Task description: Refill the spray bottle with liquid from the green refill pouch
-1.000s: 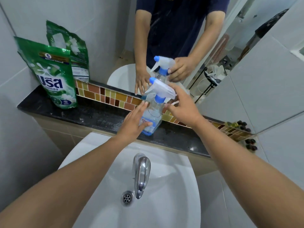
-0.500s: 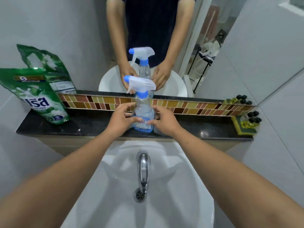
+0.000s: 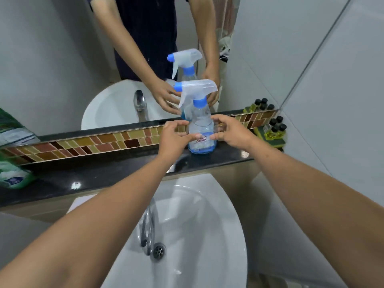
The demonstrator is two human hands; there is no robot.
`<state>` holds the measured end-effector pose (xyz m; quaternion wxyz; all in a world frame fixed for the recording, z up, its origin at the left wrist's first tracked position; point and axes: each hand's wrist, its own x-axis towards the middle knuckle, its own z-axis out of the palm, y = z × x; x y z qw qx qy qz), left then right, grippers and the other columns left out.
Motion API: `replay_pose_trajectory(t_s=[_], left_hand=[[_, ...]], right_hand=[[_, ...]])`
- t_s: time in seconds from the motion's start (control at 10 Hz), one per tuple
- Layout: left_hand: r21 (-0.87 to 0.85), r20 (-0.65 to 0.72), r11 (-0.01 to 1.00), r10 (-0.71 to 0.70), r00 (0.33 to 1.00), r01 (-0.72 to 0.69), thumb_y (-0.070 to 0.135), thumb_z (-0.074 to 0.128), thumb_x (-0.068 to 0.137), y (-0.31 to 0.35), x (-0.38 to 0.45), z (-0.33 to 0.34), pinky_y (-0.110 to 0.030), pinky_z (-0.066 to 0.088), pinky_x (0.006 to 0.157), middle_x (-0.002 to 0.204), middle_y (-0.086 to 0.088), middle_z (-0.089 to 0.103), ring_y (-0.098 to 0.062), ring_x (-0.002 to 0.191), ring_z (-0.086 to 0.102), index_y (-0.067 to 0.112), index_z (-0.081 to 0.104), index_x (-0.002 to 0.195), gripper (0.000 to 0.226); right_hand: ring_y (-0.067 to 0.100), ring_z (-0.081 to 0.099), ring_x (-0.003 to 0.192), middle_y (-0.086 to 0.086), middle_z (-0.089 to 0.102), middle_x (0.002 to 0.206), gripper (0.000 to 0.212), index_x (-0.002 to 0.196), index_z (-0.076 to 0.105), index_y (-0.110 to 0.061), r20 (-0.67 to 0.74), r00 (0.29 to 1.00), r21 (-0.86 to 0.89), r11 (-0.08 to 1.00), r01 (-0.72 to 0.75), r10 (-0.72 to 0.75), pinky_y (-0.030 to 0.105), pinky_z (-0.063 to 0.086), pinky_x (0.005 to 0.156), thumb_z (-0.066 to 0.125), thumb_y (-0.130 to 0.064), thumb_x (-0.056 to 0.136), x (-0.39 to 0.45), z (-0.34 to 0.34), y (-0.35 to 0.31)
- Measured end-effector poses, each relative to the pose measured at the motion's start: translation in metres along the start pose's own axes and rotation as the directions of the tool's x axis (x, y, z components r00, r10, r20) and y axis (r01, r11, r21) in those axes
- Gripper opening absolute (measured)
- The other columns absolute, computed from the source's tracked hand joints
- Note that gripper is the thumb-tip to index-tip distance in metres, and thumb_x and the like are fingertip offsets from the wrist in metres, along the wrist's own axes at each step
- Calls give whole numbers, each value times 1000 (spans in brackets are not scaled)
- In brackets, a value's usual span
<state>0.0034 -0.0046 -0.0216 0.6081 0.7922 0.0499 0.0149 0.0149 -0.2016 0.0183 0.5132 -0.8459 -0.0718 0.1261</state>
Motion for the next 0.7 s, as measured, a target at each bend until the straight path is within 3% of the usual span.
replay_pose_trajectory(t_s=[0.3, 0.5, 0.6, 0.7], left_hand=[[73, -28, 997, 23, 999, -20, 32, 92, 66, -12, 15, 43, -35, 62, 80, 125, 1, 53, -12, 91, 71, 15, 66, 119, 61], [89, -55, 996, 17, 998, -12, 33, 91, 67, -14, 10, 42, -36, 62, 79, 119, 1, 57, -13, 95, 69, 13, 65, 116, 59], [149, -69, 989, 5, 998, 6, 38, 84, 76, -16, 0, 32, -33, 59, 81, 100, 3, 65, -15, 89, 66, 12, 67, 113, 48], [291, -23, 957, 11, 1000, -4, 44, 69, 90, -10, -19, 8, -42, 57, 85, 95, 0, 71, -18, 90, 67, 13, 72, 109, 36]], right_hand=[[15, 63, 109, -4, 63, 117, 55, 127, 56, -16, 29, 997, 138, 988, -75, 72, 37, 55, 92, 71, 10, 80, 18, -26, 48], [15, 56, 121, -1, 58, 132, 62, 138, 49, -15, 41, 993, 102, 989, -111, 107, 32, 52, 94, 67, 9, 84, 19, -22, 55], [18, 55, 120, 2, 58, 132, 63, 142, 45, -12, -158, 963, 36, 976, -217, 220, 32, 48, 99, 67, 2, 86, 9, -13, 62], [23, 56, 118, 6, 61, 129, 49, 138, 51, -10, -380, 875, -107, 925, -365, 301, 32, 43, 97, 62, -6, 90, -19, 2, 57]])
